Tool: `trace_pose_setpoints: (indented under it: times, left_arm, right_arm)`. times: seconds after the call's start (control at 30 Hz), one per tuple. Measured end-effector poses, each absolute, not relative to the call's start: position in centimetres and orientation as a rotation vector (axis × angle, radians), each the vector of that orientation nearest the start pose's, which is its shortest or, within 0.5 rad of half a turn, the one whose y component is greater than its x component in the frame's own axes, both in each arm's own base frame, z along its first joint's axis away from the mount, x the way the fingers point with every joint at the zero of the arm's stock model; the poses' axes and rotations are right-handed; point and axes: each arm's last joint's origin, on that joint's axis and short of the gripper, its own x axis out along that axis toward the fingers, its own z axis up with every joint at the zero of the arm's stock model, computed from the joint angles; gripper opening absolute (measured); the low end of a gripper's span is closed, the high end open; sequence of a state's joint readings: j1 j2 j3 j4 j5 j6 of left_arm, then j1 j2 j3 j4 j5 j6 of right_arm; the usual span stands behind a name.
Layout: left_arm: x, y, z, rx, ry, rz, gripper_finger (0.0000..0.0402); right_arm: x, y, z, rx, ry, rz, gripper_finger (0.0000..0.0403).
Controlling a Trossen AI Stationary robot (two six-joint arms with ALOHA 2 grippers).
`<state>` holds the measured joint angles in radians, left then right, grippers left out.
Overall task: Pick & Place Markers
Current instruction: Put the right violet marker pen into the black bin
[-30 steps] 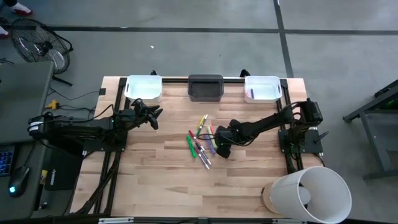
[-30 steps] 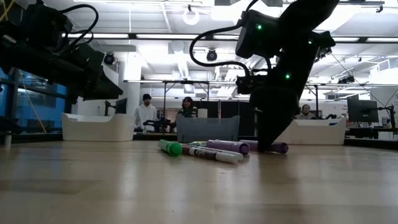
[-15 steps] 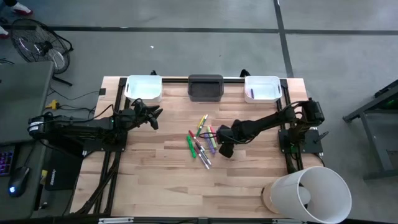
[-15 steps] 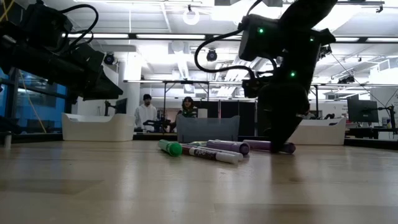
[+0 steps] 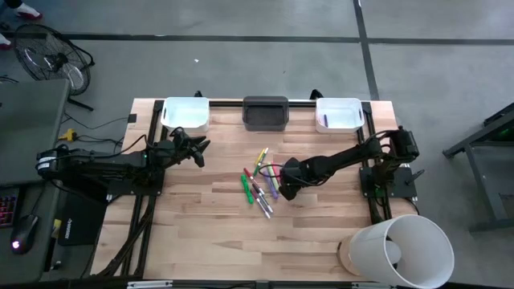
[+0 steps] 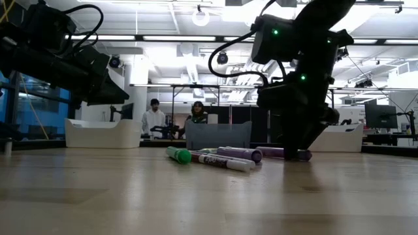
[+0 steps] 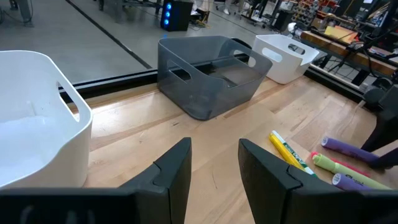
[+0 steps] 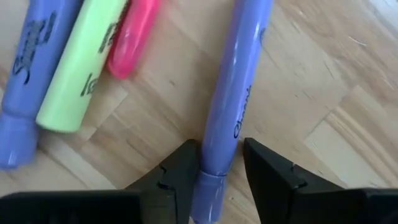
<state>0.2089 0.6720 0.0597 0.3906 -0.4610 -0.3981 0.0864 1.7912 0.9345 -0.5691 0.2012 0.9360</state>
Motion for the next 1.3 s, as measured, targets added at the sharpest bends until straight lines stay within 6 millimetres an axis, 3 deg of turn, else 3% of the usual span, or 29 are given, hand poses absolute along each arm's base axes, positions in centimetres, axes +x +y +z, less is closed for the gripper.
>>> trace_pose_setpoints:
  times: [0.47,0.7,1.3]
  left_arm:
    - [13.4,4.2,15.6,-0.353,0.088,0.702,0.0131]
    - [13.4,4.2,15.6,-0.353,0.088,0.702,0.0131]
    - [13.4,4.2,15.6,-0.353,0.089,0.702,0.0131]
  right_arm:
    - [29.9,1.9,12.0,0.526,1.19,-0.74,0.0065]
    - [30.0,1.9,12.2,0.507,1.189,-0.715,0.0071]
    - [29.0,1.0,17.8,0.446,0.987,-0.691,0.0065]
